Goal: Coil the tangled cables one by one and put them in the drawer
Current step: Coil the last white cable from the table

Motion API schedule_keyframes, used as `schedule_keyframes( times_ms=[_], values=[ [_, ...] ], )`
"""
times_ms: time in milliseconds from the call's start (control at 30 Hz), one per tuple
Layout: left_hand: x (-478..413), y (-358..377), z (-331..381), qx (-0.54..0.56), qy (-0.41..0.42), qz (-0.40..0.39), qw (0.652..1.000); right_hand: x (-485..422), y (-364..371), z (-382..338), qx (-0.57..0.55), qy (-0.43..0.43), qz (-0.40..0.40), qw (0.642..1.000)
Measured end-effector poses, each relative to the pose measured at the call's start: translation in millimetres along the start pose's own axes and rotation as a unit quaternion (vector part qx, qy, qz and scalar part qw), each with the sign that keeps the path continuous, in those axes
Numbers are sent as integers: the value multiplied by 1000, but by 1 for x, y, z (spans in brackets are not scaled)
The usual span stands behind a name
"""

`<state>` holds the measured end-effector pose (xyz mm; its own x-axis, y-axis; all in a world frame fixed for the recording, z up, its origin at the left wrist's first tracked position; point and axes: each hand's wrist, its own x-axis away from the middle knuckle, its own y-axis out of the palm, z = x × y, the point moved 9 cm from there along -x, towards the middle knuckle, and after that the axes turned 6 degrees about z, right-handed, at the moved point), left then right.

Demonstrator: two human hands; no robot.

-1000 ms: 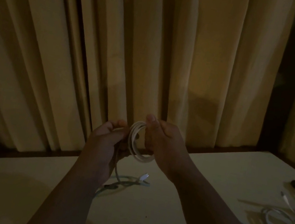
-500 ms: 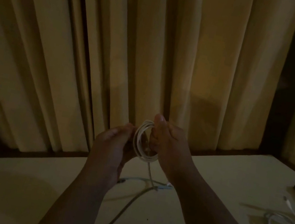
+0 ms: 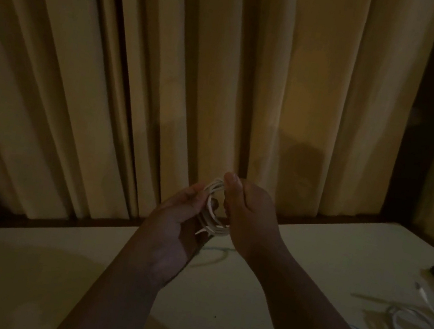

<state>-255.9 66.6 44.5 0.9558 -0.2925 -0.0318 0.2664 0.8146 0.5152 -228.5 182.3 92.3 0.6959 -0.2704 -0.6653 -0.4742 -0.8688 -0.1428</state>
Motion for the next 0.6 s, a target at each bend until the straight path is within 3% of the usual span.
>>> schedule_keyframes(
  times_ms=[233, 367, 500, 567, 600],
  values=[
    [5, 12, -4, 69, -40, -63, 995, -1, 2, -3, 35, -17, -19, 999],
    [4, 5, 7, -65, 31, -42, 997, -2, 4, 1, 34, -13, -21, 999],
    [7, 1, 13, -143, 76, 44, 986, -2, 0, 7, 8, 14, -11, 1000],
    [10, -1, 24, -238, 149, 83, 956, -4, -3, 9, 21, 17, -9, 1000],
    [14, 0, 35, -321, 212, 106, 917, -6, -4, 12, 39, 13, -9, 999]
  ],
)
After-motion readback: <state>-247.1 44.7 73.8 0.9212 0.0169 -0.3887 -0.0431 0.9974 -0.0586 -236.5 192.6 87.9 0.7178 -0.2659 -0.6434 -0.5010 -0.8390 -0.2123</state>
